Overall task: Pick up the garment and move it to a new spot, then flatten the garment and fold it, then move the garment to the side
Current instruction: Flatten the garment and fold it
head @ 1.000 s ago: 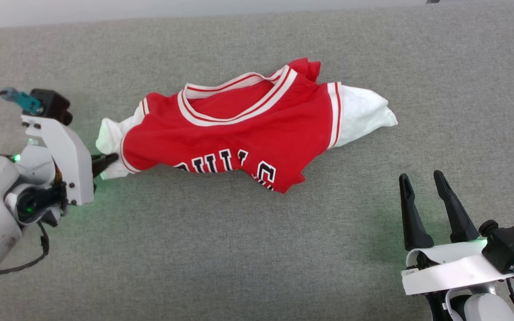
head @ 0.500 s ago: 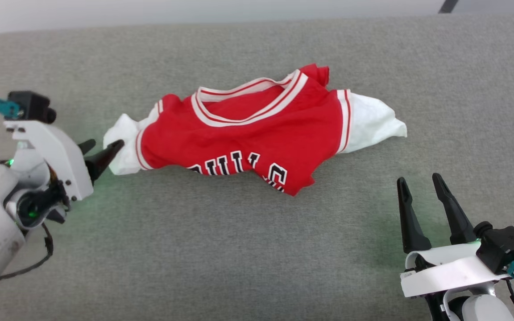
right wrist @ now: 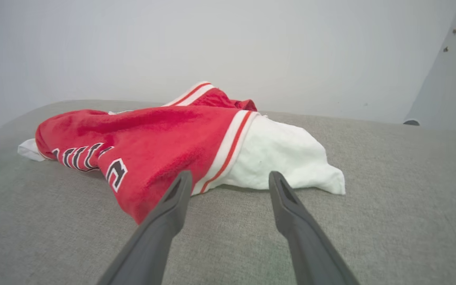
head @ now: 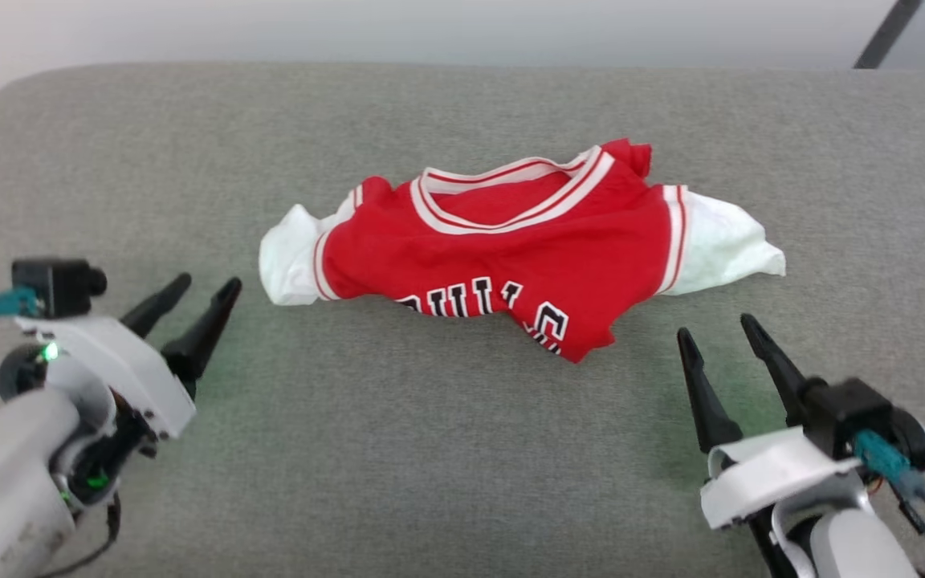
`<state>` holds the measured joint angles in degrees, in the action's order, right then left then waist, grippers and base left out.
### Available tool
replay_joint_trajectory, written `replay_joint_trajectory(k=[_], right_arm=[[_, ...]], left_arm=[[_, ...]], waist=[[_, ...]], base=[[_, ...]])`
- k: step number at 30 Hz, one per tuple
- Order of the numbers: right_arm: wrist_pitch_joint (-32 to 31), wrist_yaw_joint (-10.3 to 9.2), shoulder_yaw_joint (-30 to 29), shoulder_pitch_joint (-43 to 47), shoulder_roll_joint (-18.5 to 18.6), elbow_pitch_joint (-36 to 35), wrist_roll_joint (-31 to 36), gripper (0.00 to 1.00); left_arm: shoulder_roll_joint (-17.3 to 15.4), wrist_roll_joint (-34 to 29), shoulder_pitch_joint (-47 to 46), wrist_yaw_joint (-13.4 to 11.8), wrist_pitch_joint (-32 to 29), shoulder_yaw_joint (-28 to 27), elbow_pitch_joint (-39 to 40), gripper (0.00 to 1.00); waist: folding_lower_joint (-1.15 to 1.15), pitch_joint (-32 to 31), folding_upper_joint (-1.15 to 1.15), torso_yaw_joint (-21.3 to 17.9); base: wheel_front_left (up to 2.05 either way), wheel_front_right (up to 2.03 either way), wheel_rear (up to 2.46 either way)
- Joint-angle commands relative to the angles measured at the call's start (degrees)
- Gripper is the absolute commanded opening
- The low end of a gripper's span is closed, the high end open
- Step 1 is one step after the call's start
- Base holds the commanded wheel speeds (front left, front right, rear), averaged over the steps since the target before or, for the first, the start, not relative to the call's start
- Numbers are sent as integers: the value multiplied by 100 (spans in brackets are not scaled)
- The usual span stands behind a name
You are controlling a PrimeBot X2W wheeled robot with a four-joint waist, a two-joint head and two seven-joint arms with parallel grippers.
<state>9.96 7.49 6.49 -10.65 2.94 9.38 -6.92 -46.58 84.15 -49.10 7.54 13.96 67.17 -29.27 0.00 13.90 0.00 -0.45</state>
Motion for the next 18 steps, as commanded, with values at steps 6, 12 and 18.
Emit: replay_joint_trajectory(k=[6, 12, 18], right_arm=[[-1194, 0, 228, -601, 775, -217, 37, 100], [-2551, -1, 490, -1173, 1826, -371, -619, 100], [-3612, -1, 783, -1702, 2800, -398, -1568, 100]], left_arm=[[314, -1266, 1034, -487, 109, -1465, 740, 100], [884, -2687, 2430, -859, 113, -3158, 1692, 100], [1323, -3464, 3371, -790, 114, -4034, 2245, 100]], waist=[[0, 124, 0, 374], [0, 257, 0, 685], [0, 346, 0, 917]], base=[[0, 0, 0], [0, 0, 0], [0, 0, 0]])
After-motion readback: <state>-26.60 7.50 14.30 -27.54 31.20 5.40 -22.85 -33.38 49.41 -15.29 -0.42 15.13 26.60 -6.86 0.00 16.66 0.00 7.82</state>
